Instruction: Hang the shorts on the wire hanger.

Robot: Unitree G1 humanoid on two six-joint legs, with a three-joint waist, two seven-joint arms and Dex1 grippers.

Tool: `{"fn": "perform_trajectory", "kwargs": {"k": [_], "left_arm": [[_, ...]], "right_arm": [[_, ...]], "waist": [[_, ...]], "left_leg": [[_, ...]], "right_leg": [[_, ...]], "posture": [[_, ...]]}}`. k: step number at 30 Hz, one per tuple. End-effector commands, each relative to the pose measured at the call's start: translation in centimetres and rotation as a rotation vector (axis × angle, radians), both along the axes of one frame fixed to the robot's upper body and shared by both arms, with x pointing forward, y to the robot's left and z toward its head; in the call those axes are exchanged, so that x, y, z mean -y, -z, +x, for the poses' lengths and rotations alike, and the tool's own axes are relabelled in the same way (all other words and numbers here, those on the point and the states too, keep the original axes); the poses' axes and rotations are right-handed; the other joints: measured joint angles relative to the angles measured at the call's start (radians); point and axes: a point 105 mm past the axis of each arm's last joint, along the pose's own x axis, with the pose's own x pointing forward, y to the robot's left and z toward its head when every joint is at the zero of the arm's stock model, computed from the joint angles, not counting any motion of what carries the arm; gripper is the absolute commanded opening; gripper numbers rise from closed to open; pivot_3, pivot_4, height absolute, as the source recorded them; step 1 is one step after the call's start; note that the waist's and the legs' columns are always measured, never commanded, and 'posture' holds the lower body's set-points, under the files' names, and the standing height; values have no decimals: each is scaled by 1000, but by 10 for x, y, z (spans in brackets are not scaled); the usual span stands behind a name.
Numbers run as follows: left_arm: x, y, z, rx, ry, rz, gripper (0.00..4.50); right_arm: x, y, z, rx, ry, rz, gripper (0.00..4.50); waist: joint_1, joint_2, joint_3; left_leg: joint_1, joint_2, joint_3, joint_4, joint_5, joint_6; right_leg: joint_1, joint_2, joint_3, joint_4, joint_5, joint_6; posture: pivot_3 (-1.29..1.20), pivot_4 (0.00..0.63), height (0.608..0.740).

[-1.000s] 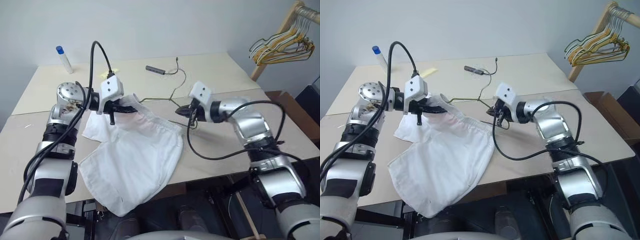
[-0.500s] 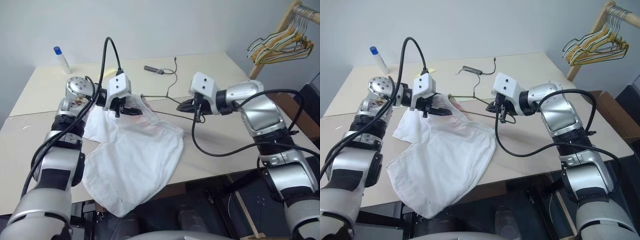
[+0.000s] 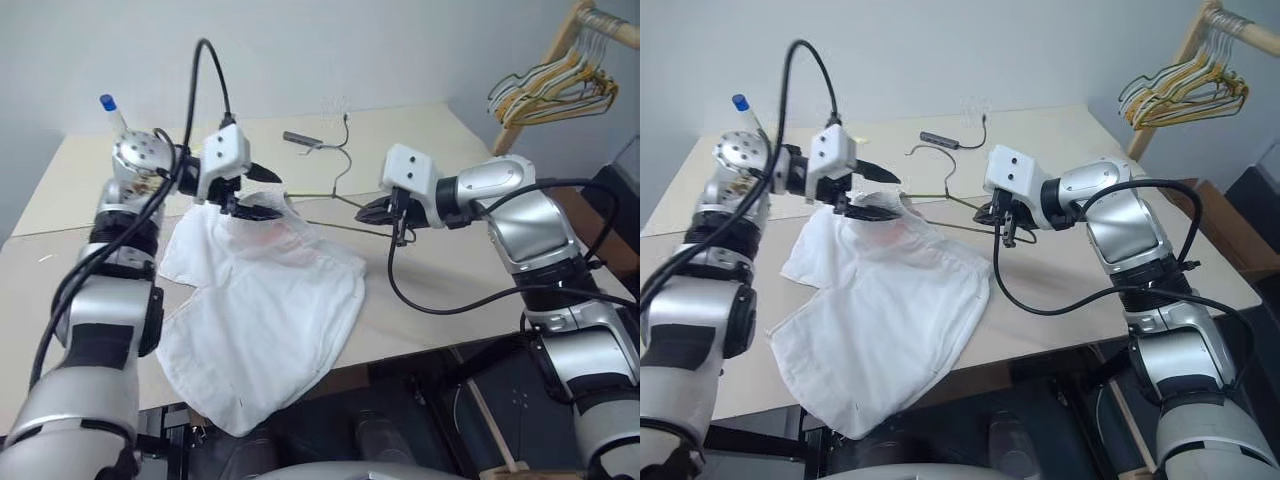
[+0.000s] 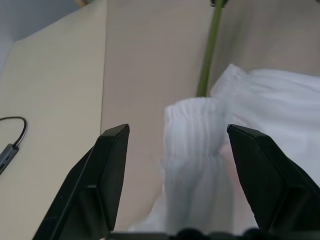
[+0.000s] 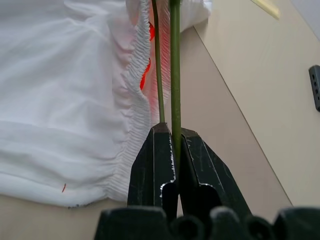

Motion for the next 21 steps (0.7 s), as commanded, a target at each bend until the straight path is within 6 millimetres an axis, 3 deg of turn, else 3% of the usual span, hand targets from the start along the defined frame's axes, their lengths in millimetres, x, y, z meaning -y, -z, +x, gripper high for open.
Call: {"fn": "perform_trajectory", "kwargs": {"k": [1,10,18,21], "left_arm": [[1,-15,7,70,-30,-30,3386],[27,8,11,54,8,30,3386],[29,19,12,42,17,116,3386],[29,23,15,44,-9,138,2850]], "right_arm": [[-3,-20,-3,53,-27,16,233],[-7,-23,-8,50,-79,1,233],[-16,-20,-7,30,-103,-13,233],[-20,-21,-6,30,-111,-6,233]], "waist": [[-2,0,0],[-7,0,0],[-21,0,0],[-20,0,0]], "left_leg": [[0,0,0,0,0,0],[-1,-1,-8,1,0,0],[-1,-1,-9,1,0,0],[-1,-1,-10,1,0,0]], "right_leg": [[0,0,0,0,0,0],[0,-1,-1,0,0,1],[0,-1,-1,1,0,0],[0,-1,-1,1,0,1]], "posture": [[-135,0,740],[-144,0,740],[-146,0,740],[-145,0,740]]}}
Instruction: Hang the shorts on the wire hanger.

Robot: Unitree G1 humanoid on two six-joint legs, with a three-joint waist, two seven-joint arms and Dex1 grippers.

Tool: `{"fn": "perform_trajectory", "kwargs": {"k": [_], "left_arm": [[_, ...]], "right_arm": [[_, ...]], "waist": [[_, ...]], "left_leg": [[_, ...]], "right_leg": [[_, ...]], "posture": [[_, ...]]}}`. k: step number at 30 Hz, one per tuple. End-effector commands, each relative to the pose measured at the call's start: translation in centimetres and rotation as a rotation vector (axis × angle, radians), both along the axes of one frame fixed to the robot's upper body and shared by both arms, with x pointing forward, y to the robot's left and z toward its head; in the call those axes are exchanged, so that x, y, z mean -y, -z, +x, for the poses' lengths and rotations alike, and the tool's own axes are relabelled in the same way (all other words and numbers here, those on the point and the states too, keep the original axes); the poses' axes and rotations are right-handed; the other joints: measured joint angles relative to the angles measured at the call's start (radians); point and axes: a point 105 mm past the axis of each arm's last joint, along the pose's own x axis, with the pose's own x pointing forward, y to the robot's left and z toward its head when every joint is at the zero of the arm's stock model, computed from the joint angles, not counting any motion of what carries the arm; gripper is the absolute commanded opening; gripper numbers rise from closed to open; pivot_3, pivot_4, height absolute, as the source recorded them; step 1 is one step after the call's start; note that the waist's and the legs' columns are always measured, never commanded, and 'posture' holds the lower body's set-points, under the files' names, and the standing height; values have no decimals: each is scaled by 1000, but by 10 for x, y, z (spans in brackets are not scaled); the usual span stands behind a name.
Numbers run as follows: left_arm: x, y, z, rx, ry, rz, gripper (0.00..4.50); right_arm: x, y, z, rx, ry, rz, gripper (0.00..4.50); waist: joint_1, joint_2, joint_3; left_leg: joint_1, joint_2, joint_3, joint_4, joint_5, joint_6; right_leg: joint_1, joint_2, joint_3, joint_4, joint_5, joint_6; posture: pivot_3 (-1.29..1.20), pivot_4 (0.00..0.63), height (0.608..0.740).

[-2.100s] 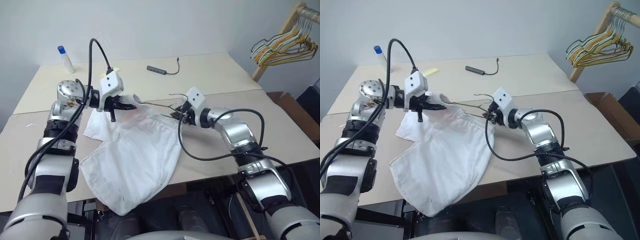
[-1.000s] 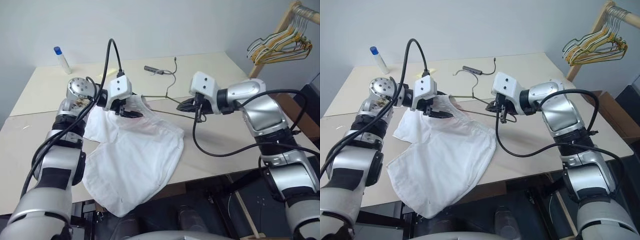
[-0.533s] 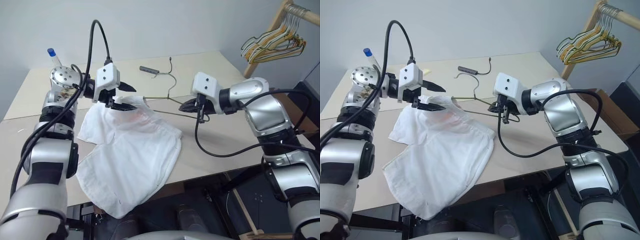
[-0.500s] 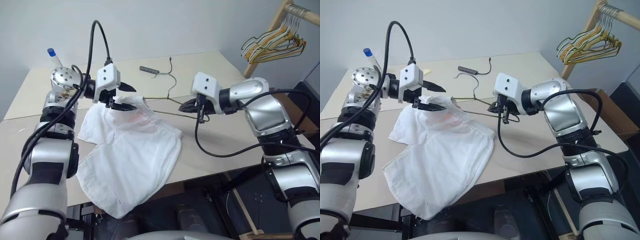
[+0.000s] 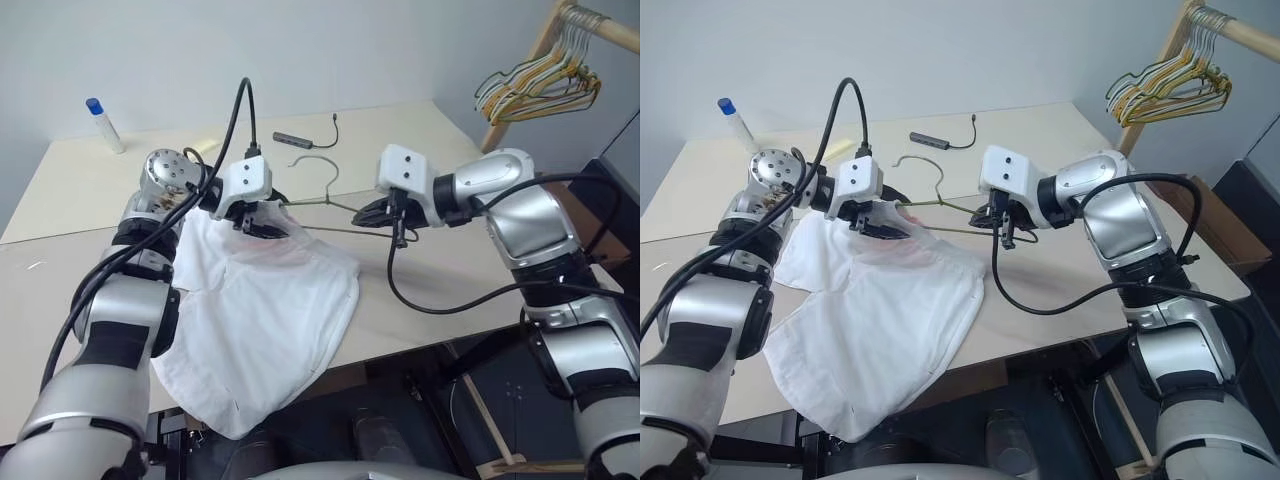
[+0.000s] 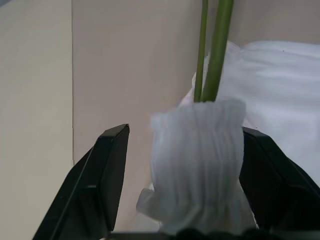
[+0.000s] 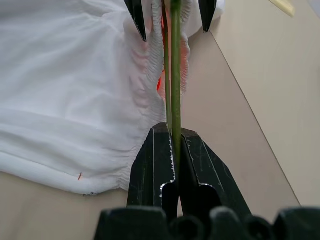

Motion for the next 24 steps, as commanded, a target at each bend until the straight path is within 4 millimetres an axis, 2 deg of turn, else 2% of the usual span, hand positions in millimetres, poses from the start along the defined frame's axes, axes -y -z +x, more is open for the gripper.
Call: {"fn": "perform_trajectory", "kwargs": {"k": [1,9,19,22,24], "left_arm": [[4,-11,6,52,-10,20,2533],[2,-12,4,36,-6,-6,90],[-6,-20,2,15,-20,-65,9],[-8,-23,1,5,-24,-92,9],[-9,-24,1,7,-27,-93,9]], "right_arm": [[-6,-19,0,57,-27,21,233],[-6,-21,-1,39,-25,30,233],[-5,-18,-2,14,-18,38,233],[-4,-18,-2,20,-17,49,877],[-4,-18,-2,18,-17,55,1516]], "waist": [[0,0,0],[1,0,0],[2,0,0],[2,0,0],[2,0,0]], "left_leg": [[0,0,0,0,0,0],[-1,0,-1,0,0,0],[-1,0,-1,0,0,0],[-1,0,-1,0,0,0],[0,0,-1,0,0,0]], "right_leg": [[0,0,0,0,0,0],[0,0,-1,0,0,0],[0,0,-1,0,0,0],[0,0,-1,0,0,0],[0,0,-1,0,0,0]], "posture": [[-145,0,740],[-141,0,740],[-134,0,740],[-133,0,740],[-130,0,740]]}}
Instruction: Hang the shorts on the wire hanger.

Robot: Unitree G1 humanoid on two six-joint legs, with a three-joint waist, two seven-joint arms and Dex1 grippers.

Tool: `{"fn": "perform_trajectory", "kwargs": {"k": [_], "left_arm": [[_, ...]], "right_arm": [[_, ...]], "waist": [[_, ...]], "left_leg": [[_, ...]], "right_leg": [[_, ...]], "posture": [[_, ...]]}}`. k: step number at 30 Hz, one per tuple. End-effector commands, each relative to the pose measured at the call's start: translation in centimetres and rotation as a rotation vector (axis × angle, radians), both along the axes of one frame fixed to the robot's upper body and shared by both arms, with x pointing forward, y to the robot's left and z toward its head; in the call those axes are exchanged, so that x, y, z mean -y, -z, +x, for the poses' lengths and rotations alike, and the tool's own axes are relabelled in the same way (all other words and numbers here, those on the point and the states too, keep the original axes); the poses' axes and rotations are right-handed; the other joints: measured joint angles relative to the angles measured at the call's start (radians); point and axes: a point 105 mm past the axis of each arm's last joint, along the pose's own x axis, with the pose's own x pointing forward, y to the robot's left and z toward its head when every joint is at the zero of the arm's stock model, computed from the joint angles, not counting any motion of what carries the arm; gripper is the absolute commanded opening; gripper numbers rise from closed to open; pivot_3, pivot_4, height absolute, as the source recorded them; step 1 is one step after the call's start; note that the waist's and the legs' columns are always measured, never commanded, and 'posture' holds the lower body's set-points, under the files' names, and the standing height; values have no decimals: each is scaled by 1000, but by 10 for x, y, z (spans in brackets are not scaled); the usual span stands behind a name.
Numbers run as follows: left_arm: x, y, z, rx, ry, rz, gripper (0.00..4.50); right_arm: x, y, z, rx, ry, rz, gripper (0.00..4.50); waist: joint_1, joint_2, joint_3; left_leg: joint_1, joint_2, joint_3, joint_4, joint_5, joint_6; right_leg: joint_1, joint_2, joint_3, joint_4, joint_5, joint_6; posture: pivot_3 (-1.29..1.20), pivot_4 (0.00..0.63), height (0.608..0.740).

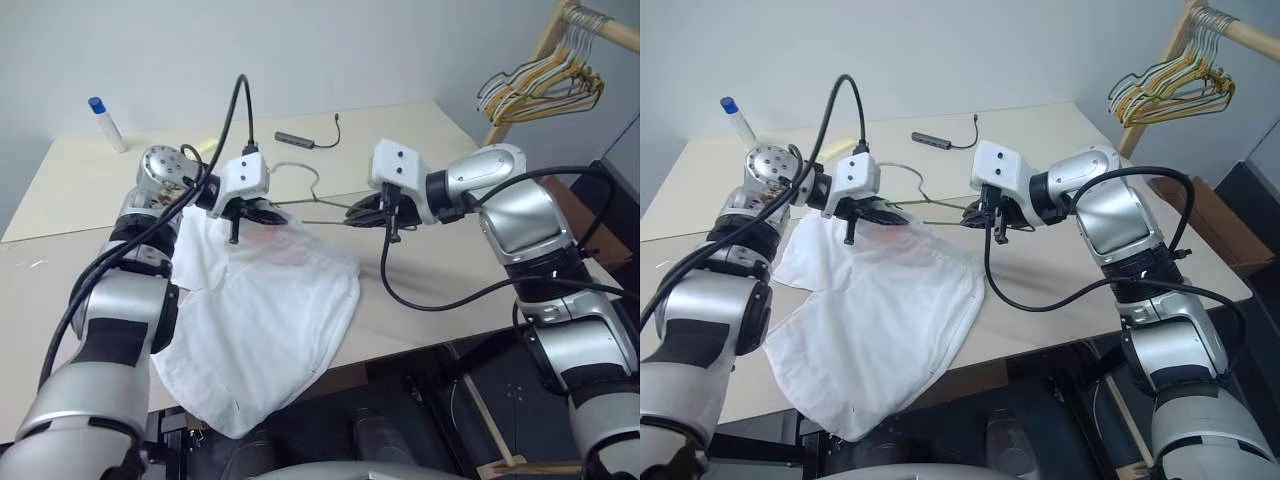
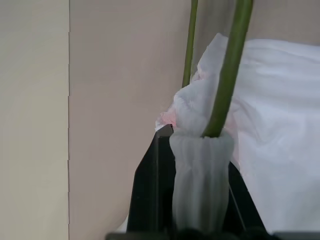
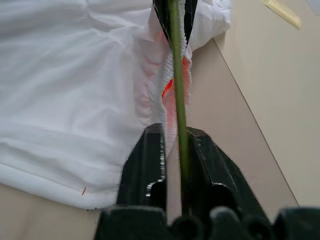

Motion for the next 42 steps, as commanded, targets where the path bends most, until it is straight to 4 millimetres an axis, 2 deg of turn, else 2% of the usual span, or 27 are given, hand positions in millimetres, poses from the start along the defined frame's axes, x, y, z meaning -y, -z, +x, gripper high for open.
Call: {"fn": "perform_trajectory", "kwargs": {"k": [1,7,9,11,12,14,15,19,21,24,27,31,33,36,38,42], "left_arm": [[-2,-21,3,60,-11,-59,9],[-1,-19,2,52,-2,-63,9],[-2,-19,1,49,0,-60,9],[-4,-18,1,47,-2,-47,9],[-7,-17,1,50,-11,-38,9],[-11,-17,2,51,-32,-32,9],[-13,-17,2,50,-36,-32,9],[-19,-21,1,37,-60,-66,9],[-21,-22,2,30,-76,-80,9],[-22,-22,2,26,-82,-84,9],[-23,-22,2,25,-86,-91,9],[-22,-22,1,19,-85,-95,9],[-22,-22,0,16,-83,-93,9],[-23,-23,0,16,-83,-91,9],[-23,-23,-1,16,-84,-91,9],[-24,-23,-1,17,-86,-97,9]], "right_arm": [[1,-12,0,31,-2,35,1838],[-2,-9,0,28,2,30,3765],[5,-15,7,60,46,34,4463],[19,-32,14,101,112,77,4463],[34,-44,15,129,157,105,4463],[60,-58,11,155,219,137,4463],[67,-60,8,159,233,142,4463],[100,-50,-12,124,330,176,4463],[110,-42,-19,100,395,224,4463],[118,-16,-26,18,491,292,4463],[106,22,-32,-118,531,366,4463],[66,72,-22,-303,613,505,4463],[50,87,-15,-359,648,525,4463],[29,98,-7,-496,666,588,4463],[15,106,-8,-548,641,560,4463],[-1,113,-8,-622,622,563,4463]], "waist": [[0,0,0],[1,0,0],[2,0,0],[3,0,0],[4,0,0],[17,0,0],[23,0,0],[30,0,0],[33,0,0],[35,0,0],[34,0,0],[28,0,0],[28,0,0],[32,0,0],[39,0,0],[52,0,0]], "left_leg": [[0,0,0,0,0,0],[0,0,0,0,0,0],[0,0,0,0,0,0],[0,0,0,0,0,0],[0,0,0,0,0,0],[-1,-1,0,0,0,0],[-2,-1,0,0,0,0],[-1,0,0,-1,0,1],[-1,0,0,-1,0,1],[0,-1,0,0,0,1],[2,0,0,-1,0,1],[4,0,0,-1,0,0],[3,0,1,-2,0,0],[2,-1,0,-2,0,0],[1,-1,0,-1,0,0],[0,-1,0,-1,0,0]], "right_leg": [[0,0,0,0,0,0],[0,0,0,0,0,0],[0,0,0,0,0,0],[0,0,0,0,0,0],[0,0,0,0,0,0],[-1,-1,-1,0,0,0],[-1,-1,-1,-1,0,0],[0,-1,-2,-2,0,0],[0,-1,-2,-2,0,0],[0,-1,-1,-2,0,0],[1,0,0,-2,0,0],[2,1,1,-2,0,0],[1,0,2,-1,0,0],[1,0,2,0,0,0],[1,0,1,0,0,0],[1,0,0,-1,0,0]], "posture": [[-130,0,740],[-125,0,740],[-122,0,740],[-120,0,740],[-121,0,740],[-125,0,740],[-126,0,740],[-126,0,740],[-125,0,740],[-118,0,740],[-111,0,740],[-95,0,740],[-83,0,740],[-74,0,740],[-64,0,740],[-64,0,740]]}}
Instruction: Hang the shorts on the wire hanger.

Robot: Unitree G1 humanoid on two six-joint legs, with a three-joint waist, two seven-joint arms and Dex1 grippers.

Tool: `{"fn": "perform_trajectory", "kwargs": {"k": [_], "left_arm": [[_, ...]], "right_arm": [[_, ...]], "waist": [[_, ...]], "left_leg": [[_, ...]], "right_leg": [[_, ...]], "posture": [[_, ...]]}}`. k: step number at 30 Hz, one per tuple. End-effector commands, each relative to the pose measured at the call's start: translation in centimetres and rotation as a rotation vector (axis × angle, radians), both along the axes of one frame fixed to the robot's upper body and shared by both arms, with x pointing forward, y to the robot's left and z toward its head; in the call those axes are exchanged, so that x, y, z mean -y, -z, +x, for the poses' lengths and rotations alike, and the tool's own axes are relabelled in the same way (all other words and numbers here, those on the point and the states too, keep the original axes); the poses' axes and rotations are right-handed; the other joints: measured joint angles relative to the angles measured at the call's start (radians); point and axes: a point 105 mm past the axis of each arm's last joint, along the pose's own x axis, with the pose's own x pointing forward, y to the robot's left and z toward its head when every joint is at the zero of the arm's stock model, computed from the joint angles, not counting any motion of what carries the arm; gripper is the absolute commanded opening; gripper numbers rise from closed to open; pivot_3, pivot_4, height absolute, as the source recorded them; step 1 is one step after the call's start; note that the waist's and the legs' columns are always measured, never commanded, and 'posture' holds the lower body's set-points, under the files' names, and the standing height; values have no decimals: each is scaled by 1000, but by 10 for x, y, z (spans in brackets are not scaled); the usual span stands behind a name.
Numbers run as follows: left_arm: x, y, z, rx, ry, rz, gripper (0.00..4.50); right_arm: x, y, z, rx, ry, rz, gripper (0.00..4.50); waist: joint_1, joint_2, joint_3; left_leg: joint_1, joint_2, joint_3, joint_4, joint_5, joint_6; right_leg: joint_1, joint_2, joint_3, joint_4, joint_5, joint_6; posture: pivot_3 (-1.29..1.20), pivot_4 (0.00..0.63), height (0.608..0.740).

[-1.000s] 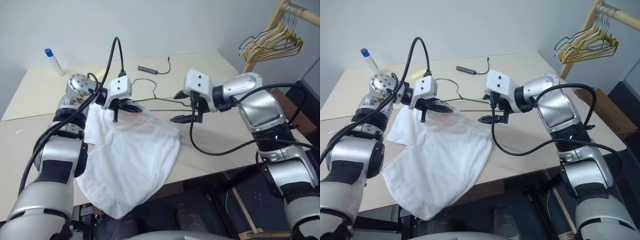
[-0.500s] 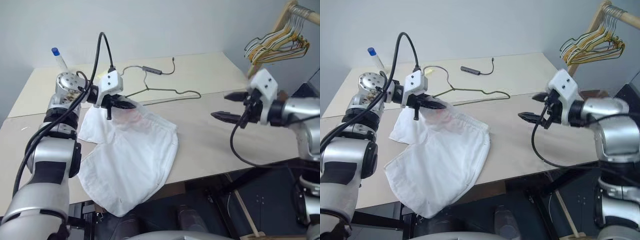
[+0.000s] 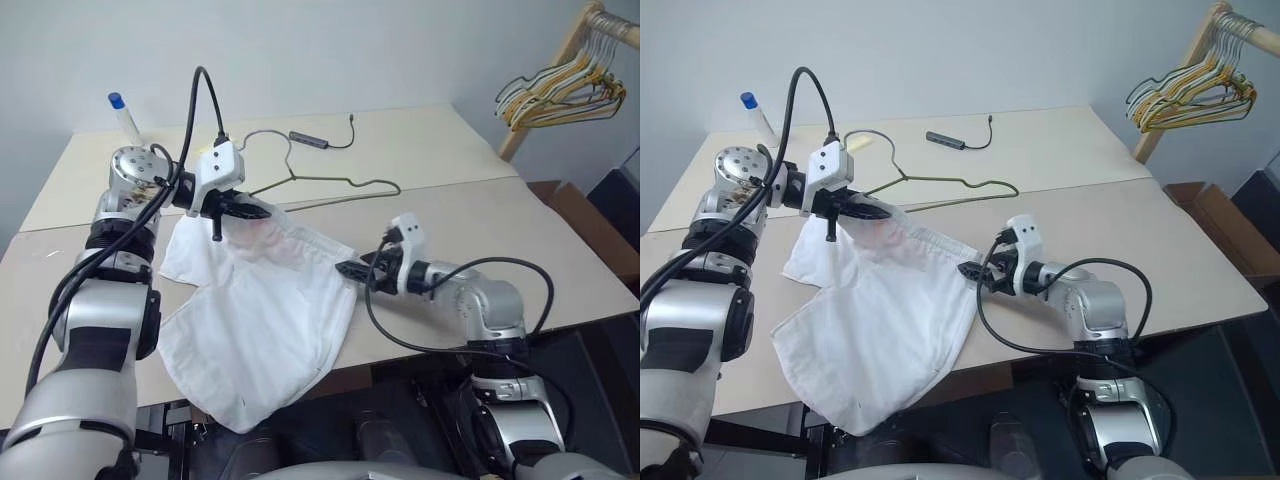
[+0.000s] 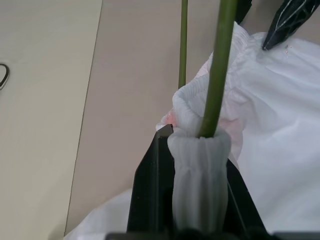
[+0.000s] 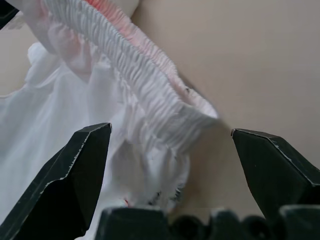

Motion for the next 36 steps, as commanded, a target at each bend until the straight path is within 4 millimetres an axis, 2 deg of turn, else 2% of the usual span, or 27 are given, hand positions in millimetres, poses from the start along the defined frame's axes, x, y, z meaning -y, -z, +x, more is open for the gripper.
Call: {"fn": "perform_trajectory", "kwargs": {"k": [1,3,7,13,18,21,26,36], "left_arm": [[0,-16,0,54,3,-37,9],[-1,-16,0,53,0,-37,9],[-3,-15,-1,52,-4,-39,9],[-14,-4,-9,17,13,26,9],[-30,10,-23,-32,76,122,9],[-33,14,-21,-27,47,134,9],[-32,17,-18,-24,21,130,9],[-35,14,-14,-7,-28,87,9]], "right_arm": [[-12,-3,1,-10,-30,26,4097],[-17,-4,0,-4,-49,28,3609],[-16,-9,4,16,-12,45,2124],[14,-26,10,117,57,21,38],[50,-40,20,265,100,-143,38],[62,-50,21,331,86,-189,38],[69,-58,21,380,55,-214,38],[75,-62,17,407,20,-223,38]], "waist": [[5,0,0],[8,0,0],[9,0,0],[9,0,0],[9,0,0],[9,0,0],[9,0,0],[10,0,0]], "left_leg": [[0,0,0,0,0,0],[0,0,0,0,0,0],[0,0,0,0,0,0],[0,0,0,0,0,0],[0,0,0,0,0,0],[0,0,0,0,0,0],[0,0,0,0,0,0],[0,0,0,0,0,0]], "right_leg": [[0,0,0,0,0,0],[0,0,0,0,0,0],[0,0,0,1,0,0],[0,0,0,1,0,0],[0,0,0,0,0,0],[0,0,0,0,0,0],[1,0,0,0,0,0],[1,0,0,0,0,0]], "posture": [[-64,0,740],[-52,0,740],[-50,0,740],[-59,0,740],[-79,0,740],[-79,0,740],[-76,0,740],[-76,0,740]]}}
